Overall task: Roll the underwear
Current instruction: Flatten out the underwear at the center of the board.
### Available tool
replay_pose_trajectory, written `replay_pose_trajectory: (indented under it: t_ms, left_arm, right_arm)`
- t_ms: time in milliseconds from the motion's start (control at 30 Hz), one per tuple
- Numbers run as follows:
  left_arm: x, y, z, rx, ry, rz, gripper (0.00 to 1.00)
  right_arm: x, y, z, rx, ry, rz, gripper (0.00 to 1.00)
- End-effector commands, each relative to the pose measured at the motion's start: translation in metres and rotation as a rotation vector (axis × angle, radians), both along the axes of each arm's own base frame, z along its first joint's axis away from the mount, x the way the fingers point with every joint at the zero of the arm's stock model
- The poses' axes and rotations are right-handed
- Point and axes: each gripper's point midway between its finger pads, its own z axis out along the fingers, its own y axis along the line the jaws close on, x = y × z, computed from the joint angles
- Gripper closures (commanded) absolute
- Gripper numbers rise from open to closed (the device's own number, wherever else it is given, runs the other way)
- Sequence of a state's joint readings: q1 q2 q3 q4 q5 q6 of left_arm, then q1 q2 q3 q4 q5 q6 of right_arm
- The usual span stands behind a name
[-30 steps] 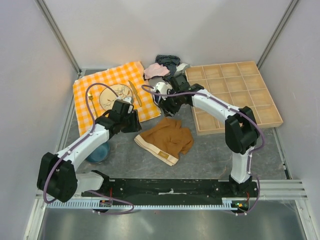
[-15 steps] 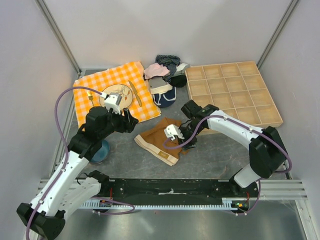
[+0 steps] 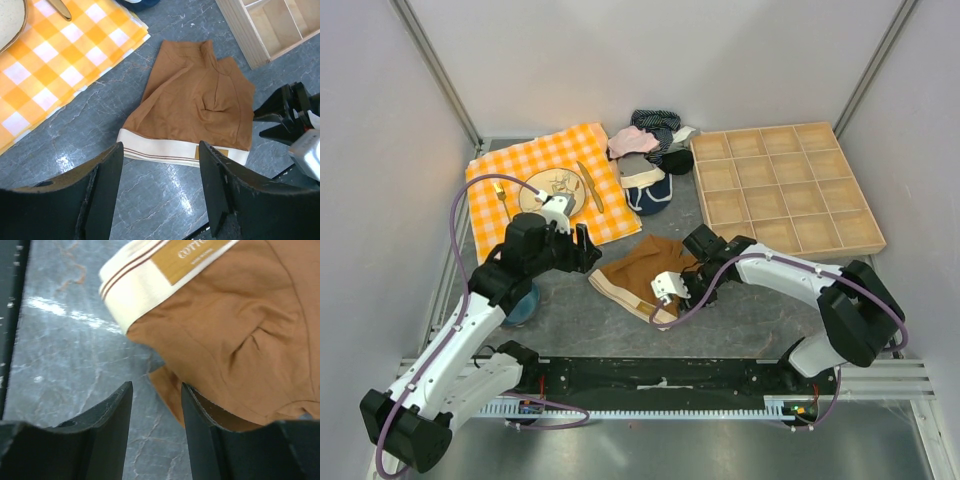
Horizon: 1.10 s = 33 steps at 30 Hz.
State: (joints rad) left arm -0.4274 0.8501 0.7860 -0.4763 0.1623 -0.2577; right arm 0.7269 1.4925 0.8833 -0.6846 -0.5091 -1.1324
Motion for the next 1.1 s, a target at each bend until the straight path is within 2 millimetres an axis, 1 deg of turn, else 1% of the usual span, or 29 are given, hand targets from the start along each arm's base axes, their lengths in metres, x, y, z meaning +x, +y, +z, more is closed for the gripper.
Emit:
replay_pose_trajectory:
  t_ms: [0,67,200,267,367,400,433,467,500,533,567,600,633,667,700,767,800,833,867,900,933,967,1000,1033,1067]
  left_arm:
    - [0.001,-0.003,0.008,-0.001,-0.050,-0.043,0.32]
    - [0.001,-0.003,0.009,-0.002,-0.053,-0.041,0.32]
    - [0.001,-0.003,0.010,-0.003,-0.056,-0.041,0.32]
    - [0.000,-0.004,0.010,-0.008,-0.053,-0.047,0.32]
    - [-0.002,-0.009,0.012,-0.022,-0.058,-0.074,0.33]
    - [-0.003,-0.010,0.013,-0.028,-0.061,-0.084,0.33]
    - [-0.005,-0.013,0.013,-0.037,-0.063,-0.102,0.33]
    - [-0.008,-0.020,0.017,-0.065,-0.071,-0.147,0.34]
    - [-0.012,-0.024,0.020,-0.083,-0.081,-0.172,0.34]
    - [-0.017,-0.028,0.019,-0.101,-0.085,-0.205,0.34]
    - [-0.028,-0.037,0.022,-0.153,-0.078,-0.266,0.34]
    - [-0.033,-0.040,0.028,-0.187,-0.101,-0.285,0.34]
    - [-0.039,-0.042,0.022,-0.205,-0.076,-0.297,0.35]
    - [-0.046,-0.047,0.023,-0.248,-0.042,-0.310,0.35]
    - [-0.053,-0.051,0.023,-0.270,-0.029,-0.323,0.36]
    - [-0.064,-0.061,0.013,-0.294,0.030,-0.318,0.37]
    - [-0.083,-0.076,0.009,-0.286,0.048,-0.381,0.37]
    - [-0.088,-0.085,0.002,-0.270,0.058,-0.396,0.37]
    - [-0.087,-0.089,-0.004,-0.236,0.044,-0.365,0.37]
    - [-0.108,-0.105,-0.010,-0.219,0.049,-0.443,0.37]
    - [-0.111,-0.115,-0.024,-0.190,0.054,-0.460,0.38]
    - [-0.111,-0.119,-0.031,-0.159,0.038,-0.457,0.38]
    - [-0.122,-0.128,-0.038,-0.137,0.032,-0.498,0.38]
    - [-0.125,-0.132,-0.047,-0.112,0.022,-0.511,0.38]
    - [-0.119,-0.139,-0.055,-0.073,-0.020,-0.509,0.38]
  right_arm:
    - [0.022,0.010,-0.008,0.014,-0.068,-0.053,0.49]
    - [0.021,0.006,-0.016,-0.002,-0.066,-0.052,0.49]
    - [0.004,-0.004,-0.029,-0.032,-0.027,-0.027,0.53]
    - [-0.003,-0.006,-0.030,-0.038,-0.016,-0.013,0.55]
    - [-0.011,-0.011,-0.032,-0.060,0.012,-0.009,0.69]
    - [-0.010,-0.009,-0.029,-0.055,0.016,-0.012,0.77]
    - [-0.015,-0.011,-0.026,-0.064,0.046,-0.015,0.82]
    - [-0.018,-0.010,-0.022,-0.062,0.065,-0.014,0.85]
    - [-0.015,-0.003,-0.010,-0.041,0.068,-0.013,0.91]
    - [-0.025,-0.008,-0.002,-0.059,0.120,-0.003,0.92]
    - [-0.031,-0.001,0.012,-0.012,0.159,0.007,0.94]
    - [-0.027,0.008,0.031,0.029,0.154,0.010,0.97]
    - [-0.035,0.007,0.042,0.039,0.194,0.014,0.98]
    - [-0.038,0.013,0.057,0.085,0.216,0.012,0.98]
    - [-0.035,0.020,0.070,0.121,0.212,0.011,0.99]
    - [-0.037,0.025,0.084,0.171,0.237,-0.001,0.99]
    - [-0.036,0.027,0.088,0.186,0.244,-0.003,0.99]
    - [-0.036,0.028,0.089,0.195,0.255,-0.007,1.00]
    - [-0.033,0.028,0.091,0.207,0.267,-0.022,1.00]
    - [-0.032,0.028,0.094,0.221,0.278,-0.025,1.00]
    - [-0.031,0.028,0.096,0.228,0.286,-0.033,1.00]
    - [-0.026,0.024,0.097,0.237,0.290,-0.059,1.00]
    - [-0.022,0.023,0.101,0.251,0.287,-0.069,1.00]
    - [-0.022,0.022,0.106,0.268,0.298,-0.076,1.00]
    - [-0.016,0.018,0.109,0.284,0.296,-0.098,1.00]
